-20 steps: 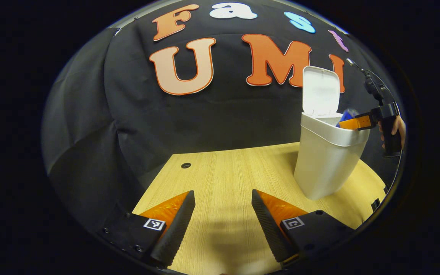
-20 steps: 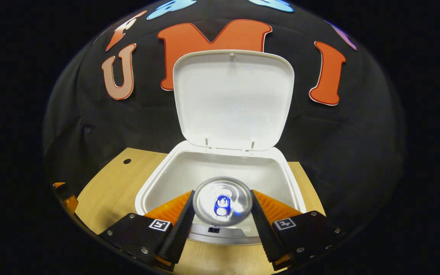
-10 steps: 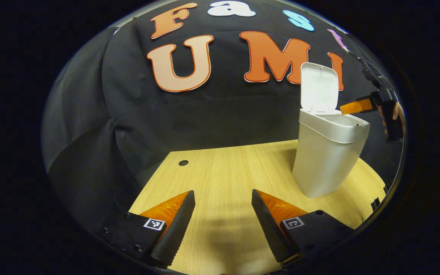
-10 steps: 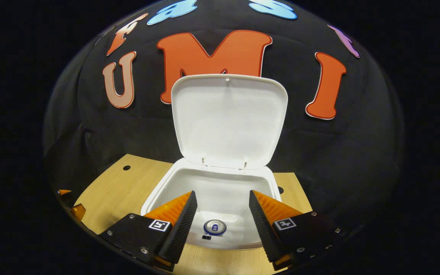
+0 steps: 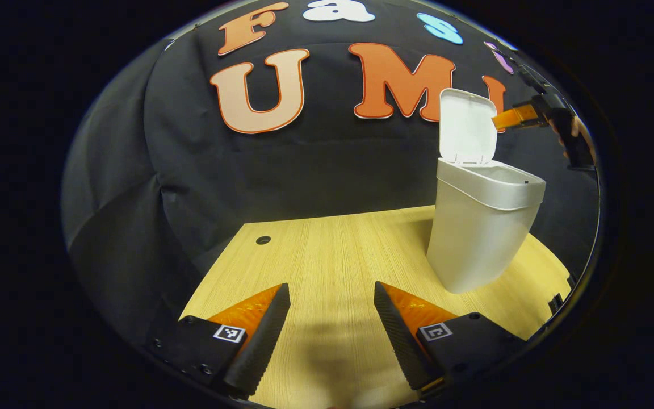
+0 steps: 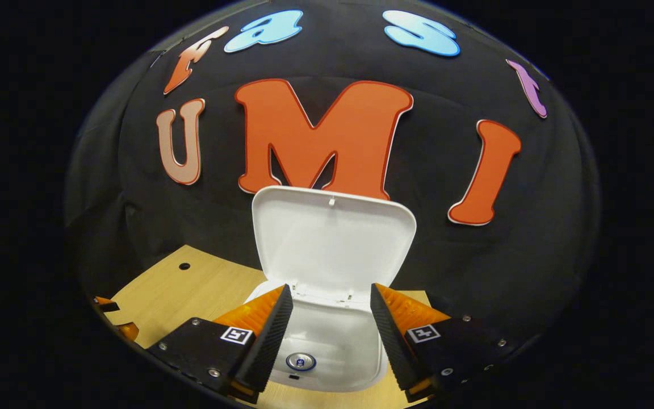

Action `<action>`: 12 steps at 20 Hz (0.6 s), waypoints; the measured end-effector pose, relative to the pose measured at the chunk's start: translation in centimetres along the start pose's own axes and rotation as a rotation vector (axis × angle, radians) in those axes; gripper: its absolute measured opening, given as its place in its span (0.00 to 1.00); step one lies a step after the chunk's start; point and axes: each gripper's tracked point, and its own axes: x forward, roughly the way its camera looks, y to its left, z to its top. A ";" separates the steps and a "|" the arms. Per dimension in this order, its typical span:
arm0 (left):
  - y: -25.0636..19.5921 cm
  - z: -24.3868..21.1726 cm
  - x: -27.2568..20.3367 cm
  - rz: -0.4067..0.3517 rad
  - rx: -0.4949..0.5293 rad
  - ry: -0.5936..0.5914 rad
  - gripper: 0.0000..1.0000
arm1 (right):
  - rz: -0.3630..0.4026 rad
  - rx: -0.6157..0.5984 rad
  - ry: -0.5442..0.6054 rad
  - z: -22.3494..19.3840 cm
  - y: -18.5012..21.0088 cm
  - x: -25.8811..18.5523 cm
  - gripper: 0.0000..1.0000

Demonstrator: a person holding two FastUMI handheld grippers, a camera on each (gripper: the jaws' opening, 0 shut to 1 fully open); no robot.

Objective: Press the lid of the desktop garbage bin to open it, pick up the crumpled paper on the desktop and throw it into the bin, then pick up the pop can on the desktop and drop it into the bin, and finally close the garbage bin lid.

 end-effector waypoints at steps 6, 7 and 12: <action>0.3 -0.2 0.3 0.005 -0.004 0.006 0.95 | -0.036 0.014 -0.111 5.5 -1.5 1.0 0.85; 0.4 -0.2 0.3 0.009 -0.005 0.007 0.95 | -0.041 0.021 -0.128 6.2 -1.7 1.3 0.85; 1.8 -0.3 0.5 0.048 -0.018 0.007 0.95 | -0.047 0.037 -0.192 9.0 -1.3 2.7 0.84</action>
